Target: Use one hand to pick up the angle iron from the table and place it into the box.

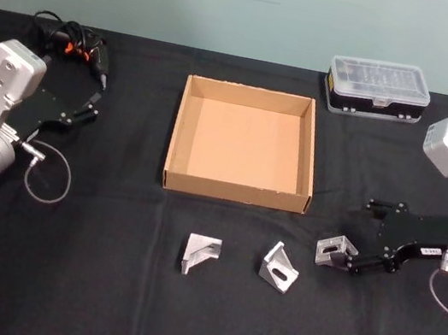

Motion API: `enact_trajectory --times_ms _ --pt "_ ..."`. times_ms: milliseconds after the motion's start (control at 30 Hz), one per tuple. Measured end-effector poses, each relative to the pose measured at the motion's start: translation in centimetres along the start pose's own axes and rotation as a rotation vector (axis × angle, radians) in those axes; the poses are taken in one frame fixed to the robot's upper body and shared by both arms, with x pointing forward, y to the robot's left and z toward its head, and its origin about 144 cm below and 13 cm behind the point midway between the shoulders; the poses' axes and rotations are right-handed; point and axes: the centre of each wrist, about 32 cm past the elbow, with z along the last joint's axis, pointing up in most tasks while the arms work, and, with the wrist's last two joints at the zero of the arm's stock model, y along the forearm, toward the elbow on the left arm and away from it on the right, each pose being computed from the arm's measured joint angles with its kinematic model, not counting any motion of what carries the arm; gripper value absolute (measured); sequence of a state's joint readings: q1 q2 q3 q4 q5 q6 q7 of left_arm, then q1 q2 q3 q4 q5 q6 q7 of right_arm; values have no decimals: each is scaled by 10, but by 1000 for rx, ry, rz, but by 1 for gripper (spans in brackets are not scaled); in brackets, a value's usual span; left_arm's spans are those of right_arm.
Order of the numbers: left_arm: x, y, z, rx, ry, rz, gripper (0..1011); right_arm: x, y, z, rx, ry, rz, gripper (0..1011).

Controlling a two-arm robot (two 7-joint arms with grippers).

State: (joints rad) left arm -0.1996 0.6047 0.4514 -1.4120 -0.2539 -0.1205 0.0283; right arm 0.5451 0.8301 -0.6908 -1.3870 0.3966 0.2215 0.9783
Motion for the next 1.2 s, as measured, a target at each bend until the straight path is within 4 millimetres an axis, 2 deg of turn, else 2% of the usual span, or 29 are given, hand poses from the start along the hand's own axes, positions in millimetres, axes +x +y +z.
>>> enact_trajectory --times_ms 533,1167,1200 --pt "0 0 0 0 0 0 1000 10 4 7 -96 -59 60 1004" --pt "0 0 0 0 0 0 1000 11 17 1 -104 -56 71 1004" --pt "0 0 0 0 0 0 1000 11 18 1 -102 -56 69 976"
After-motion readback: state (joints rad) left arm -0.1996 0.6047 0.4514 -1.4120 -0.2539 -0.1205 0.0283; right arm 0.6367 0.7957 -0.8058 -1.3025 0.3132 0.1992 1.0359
